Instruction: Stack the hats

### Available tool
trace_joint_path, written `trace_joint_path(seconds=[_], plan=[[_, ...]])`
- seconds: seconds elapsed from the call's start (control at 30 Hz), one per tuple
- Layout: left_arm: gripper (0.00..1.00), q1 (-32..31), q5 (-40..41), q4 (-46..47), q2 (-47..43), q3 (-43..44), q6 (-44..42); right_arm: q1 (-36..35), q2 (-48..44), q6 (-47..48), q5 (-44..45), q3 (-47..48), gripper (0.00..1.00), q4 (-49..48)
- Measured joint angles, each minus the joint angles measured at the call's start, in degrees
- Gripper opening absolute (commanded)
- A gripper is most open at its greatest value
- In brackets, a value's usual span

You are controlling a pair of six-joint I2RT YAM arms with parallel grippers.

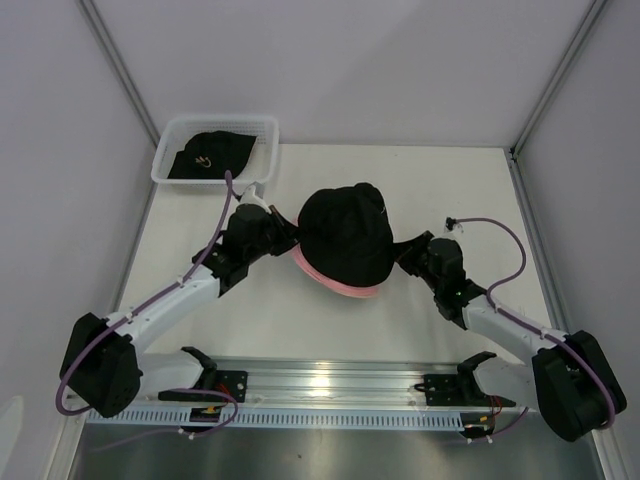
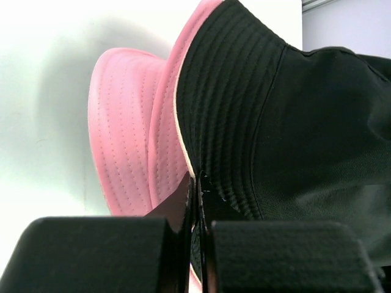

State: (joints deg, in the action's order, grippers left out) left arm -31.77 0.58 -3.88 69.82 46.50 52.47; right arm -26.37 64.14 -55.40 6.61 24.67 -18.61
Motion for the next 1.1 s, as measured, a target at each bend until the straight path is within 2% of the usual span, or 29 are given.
trace_joint_path(seconds=[0.23,0.63,0.9,1.0,1.1], plan=[[0.01,-0.70,0.79,5.01,-1.57,-5.03,0.04,-1.99,3.06,-0.04,0.57,0.11,0.00,-2.25],[0.01,-2.25,2.84,15.17,1.88,-9.92,0.61,-3.54,9.44,-0.02,1.22,1.27,0.00,-6.71],[0.01,-2.32,2.69,22.29,7.17,-9.73,0.11,-1.64,9.66,2.10,2.21,2.47,0.00,-6.10],[0.01,-2.32,2.21,24.85,10.84,-8.02,-0.61,0.35,9.16,3.52,2.16,3.10,0.03,-5.18],[0.01,-2.36,1.79,25.83,12.28,-7.02,-1.60,1.79,8.37,5.01,2.05,3.56,0.11,-4.28]])
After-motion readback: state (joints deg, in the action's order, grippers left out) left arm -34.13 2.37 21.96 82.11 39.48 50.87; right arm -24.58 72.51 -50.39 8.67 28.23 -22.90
